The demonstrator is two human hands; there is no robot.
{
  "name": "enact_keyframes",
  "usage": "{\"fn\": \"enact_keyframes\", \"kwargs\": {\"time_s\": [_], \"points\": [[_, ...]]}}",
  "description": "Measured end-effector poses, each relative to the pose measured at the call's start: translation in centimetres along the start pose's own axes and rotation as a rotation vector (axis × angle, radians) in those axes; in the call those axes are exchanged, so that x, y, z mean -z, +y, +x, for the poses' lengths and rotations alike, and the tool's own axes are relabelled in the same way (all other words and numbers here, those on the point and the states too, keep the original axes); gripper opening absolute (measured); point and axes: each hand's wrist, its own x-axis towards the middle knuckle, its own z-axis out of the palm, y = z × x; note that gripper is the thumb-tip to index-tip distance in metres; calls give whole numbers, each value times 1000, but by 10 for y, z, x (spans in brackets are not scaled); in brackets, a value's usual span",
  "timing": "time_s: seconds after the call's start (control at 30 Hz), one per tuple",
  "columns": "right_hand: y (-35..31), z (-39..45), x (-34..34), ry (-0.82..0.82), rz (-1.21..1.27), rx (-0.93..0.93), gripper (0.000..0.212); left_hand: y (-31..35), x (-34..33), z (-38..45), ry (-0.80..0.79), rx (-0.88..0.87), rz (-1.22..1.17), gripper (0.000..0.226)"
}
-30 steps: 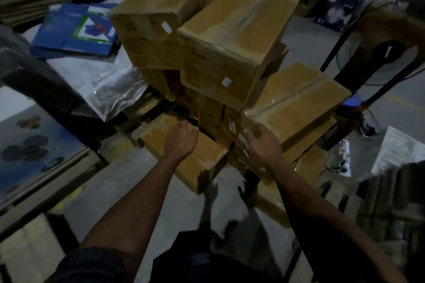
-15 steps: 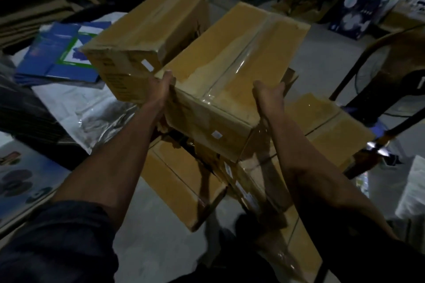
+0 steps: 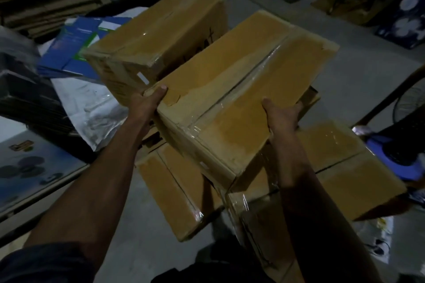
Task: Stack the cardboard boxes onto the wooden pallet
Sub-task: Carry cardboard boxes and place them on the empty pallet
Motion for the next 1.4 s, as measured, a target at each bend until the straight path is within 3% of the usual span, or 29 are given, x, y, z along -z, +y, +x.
{"fn": "enact_keyframes", "kwargs": {"time_s": [0.1,0.3,0.47,0.63,0.73,0.93,1.1,1.4], "points": [[1,1,6,-12,-4,10,103,6,1,-11,-15,-11,4,70],[3,-6,28,-77,-42,69,100,0,15,-60,-23,-117,186,18],[12,-22,44,-149,-70,122,83,9,44,-80,-97,-127,557,38],[22,-33,45,-154,-126,133,80,22,17,-68,-300,-198,832,31],[22,-27,48,-132,-197,166,92,28,-17,-47,-408,-226,785,58],[17,-19,55,-148,-291,152,117,45,-66,-22,-410,-341,1041,117],[16,-15,52,-144,-353,180,122,40,-70,-19,-341,-368,1123,111],[34,-45,58,-214,-350,241,126,22,-26,-55,-306,-321,970,125]]}}
